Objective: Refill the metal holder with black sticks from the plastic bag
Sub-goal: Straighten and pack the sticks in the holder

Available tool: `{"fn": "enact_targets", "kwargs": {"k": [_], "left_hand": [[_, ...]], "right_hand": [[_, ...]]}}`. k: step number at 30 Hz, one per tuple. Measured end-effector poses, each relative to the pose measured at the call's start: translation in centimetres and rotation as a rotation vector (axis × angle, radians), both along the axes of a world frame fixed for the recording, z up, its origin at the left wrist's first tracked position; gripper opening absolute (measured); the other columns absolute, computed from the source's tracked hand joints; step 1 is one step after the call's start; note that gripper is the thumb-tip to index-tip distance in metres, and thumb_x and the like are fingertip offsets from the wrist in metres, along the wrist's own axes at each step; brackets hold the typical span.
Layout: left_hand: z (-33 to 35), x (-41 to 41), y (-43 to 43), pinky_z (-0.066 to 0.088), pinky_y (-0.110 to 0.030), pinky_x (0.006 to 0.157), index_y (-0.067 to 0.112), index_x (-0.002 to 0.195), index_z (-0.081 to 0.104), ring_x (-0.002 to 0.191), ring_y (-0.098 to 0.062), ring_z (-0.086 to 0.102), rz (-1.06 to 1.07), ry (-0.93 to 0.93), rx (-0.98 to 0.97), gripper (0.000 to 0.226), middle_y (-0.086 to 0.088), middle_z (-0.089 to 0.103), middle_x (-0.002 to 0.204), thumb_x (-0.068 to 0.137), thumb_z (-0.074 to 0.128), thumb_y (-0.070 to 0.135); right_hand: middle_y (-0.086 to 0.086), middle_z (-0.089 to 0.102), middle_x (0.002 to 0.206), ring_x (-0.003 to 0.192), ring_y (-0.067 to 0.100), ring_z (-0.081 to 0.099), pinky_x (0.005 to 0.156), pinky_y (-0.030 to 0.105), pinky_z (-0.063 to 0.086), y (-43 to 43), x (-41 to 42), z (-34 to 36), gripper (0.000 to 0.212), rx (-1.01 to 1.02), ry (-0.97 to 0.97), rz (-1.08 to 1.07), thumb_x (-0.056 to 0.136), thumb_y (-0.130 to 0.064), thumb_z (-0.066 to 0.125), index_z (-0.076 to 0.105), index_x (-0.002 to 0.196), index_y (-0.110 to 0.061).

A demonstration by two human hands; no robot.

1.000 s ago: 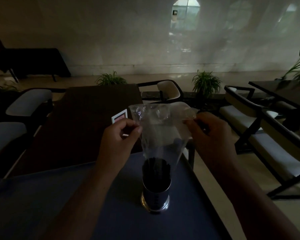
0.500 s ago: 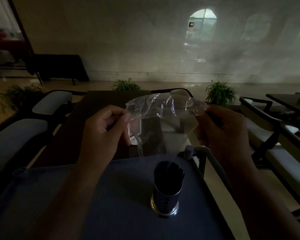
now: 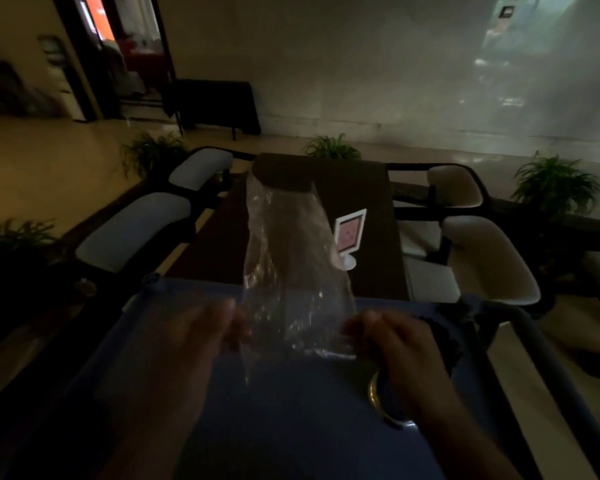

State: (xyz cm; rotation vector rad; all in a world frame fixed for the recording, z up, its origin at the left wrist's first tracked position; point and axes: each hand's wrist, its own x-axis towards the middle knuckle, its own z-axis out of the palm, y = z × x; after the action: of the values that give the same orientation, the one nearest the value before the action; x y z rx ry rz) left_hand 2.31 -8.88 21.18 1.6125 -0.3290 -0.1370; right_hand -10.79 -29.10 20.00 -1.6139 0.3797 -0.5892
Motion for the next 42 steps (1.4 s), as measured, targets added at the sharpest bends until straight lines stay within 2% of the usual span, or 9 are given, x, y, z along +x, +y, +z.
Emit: {"fn": "enact_targets", "kwargs": {"k": [6, 9, 15, 22, 27, 29, 32, 36, 42], "left_hand": [[-8.5, -1.6, 2.1, 0.052, -0.029, 0.066, 0.006, 0.084, 0.060, 0.074, -0.024, 0.065, -0.105, 0.194, 0.291, 0.014, -0.015, 0.068, 0.080, 0.080, 0.073, 0.003], [-12.1, -2.0, 2.9, 0.051, -0.026, 0.062, 0.010, 0.083, 0.059, 0.073, -0.022, 0.066, -0.106, 0.221, 0.380, 0.015, -0.012, 0.068, 0.079, 0.081, 0.071, 0.001], [-18.0, -2.0, 4.6, 0.045, -0.026, 0.063, 0.007, 0.077, 0.057, 0.066, -0.021, 0.056, -0.181, 0.228, 0.519, 0.020, -0.013, 0.062, 0.074, 0.079, 0.070, -0.008], [-21.2, -2.4, 5.6, 0.044, -0.019, 0.064, 0.024, 0.071, 0.057, 0.071, -0.012, 0.061, -0.264, 0.189, 0.730, 0.026, -0.001, 0.065, 0.075, 0.081, 0.073, 0.007], [-21.3, -2.4, 5.6, 0.039, -0.021, 0.065, 0.032, 0.074, 0.053, 0.076, -0.011, 0.056, -0.268, -0.005, 0.816, 0.027, -0.002, 0.058, 0.088, 0.085, 0.068, 0.012], [-20.9, -2.4, 5.0, 0.044, -0.028, 0.075, 0.026, 0.086, 0.062, 0.087, -0.019, 0.058, -0.240, -0.152, 0.856, 0.012, -0.004, 0.057, 0.099, 0.085, 0.066, 0.015], [-20.5, -2.6, 3.3, 0.047, -0.032, 0.094, 0.017, 0.114, 0.065, 0.113, -0.023, 0.055, -0.372, -0.334, 0.929, 0.030, -0.006, 0.055, 0.123, 0.084, 0.068, 0.019], [-20.5, -4.0, 0.8, 0.057, -0.048, 0.083, 0.018, 0.112, 0.068, 0.112, -0.032, 0.061, -0.675, -0.655, 0.975, 0.043, -0.009, 0.058, 0.127, 0.075, 0.062, 0.039], [-22.1, -5.4, 0.0, 0.046, -0.061, 0.092, 0.027, 0.119, 0.069, 0.119, -0.041, 0.055, -0.678, -0.579, 1.299, 0.066, -0.021, 0.063, 0.129, 0.081, 0.032, 0.067]], "right_hand": [[0.013, 0.066, 0.064, 0.055, 0.021, 0.062, 0.053, 0.030, 0.051, 4.2, -1.4, -11.3, 0.025, 0.092, 0.266, 0.006, 0.085, 0.009, 0.063, 0.064, 0.086, -0.016], [0.008, 0.066, 0.065, 0.056, 0.020, 0.064, 0.055, 0.034, 0.054, 5.6, -2.7, -15.2, 0.027, 0.102, 0.417, -0.024, 0.086, 0.001, 0.065, 0.063, 0.089, -0.026], [-0.009, 0.065, 0.062, 0.055, -0.003, 0.061, 0.053, 0.012, 0.049, 6.5, -4.3, -18.3, 0.032, -0.067, 0.658, -0.009, 0.080, -0.015, 0.074, 0.056, 0.094, -0.037], [-0.013, 0.066, 0.084, 0.075, -0.004, 0.065, 0.067, 0.011, 0.051, 7.0, -5.4, -19.9, 0.035, -0.178, 0.880, 0.204, 0.084, -0.038, 0.066, 0.045, 0.113, -0.035], [-0.010, 0.065, 0.117, 0.103, 0.008, 0.065, 0.084, 0.030, 0.053, 7.0, -5.5, -19.6, 0.051, -0.394, 0.989, 0.273, 0.081, -0.062, 0.051, 0.038, 0.126, -0.044], [-0.011, 0.057, 0.129, 0.112, 0.013, 0.061, 0.086, 0.033, 0.051, 6.7, -5.4, -19.6, 0.053, -0.534, 0.986, 0.240, 0.084, -0.061, 0.047, 0.037, 0.133, -0.045], [-0.008, 0.043, 0.135, 0.116, 0.014, 0.054, 0.082, 0.032, 0.051, 6.7, -4.6, -19.7, 0.048, -0.693, 0.885, 0.237, 0.087, -0.052, 0.047, 0.043, 0.131, -0.033], [-0.001, 0.045, 0.132, 0.111, 0.020, 0.056, 0.076, 0.035, 0.051, 7.1, -3.9, -19.2, 0.043, -0.748, 0.809, 0.210, 0.091, -0.044, 0.045, 0.050, 0.128, -0.024], [0.000, 0.062, 0.107, 0.088, 0.025, 0.066, 0.067, 0.035, 0.049, 4.5, -5.8, -16.4, 0.029, -0.685, 0.627, 0.016, 0.093, -0.039, 0.046, 0.061, 0.106, -0.019]]}}
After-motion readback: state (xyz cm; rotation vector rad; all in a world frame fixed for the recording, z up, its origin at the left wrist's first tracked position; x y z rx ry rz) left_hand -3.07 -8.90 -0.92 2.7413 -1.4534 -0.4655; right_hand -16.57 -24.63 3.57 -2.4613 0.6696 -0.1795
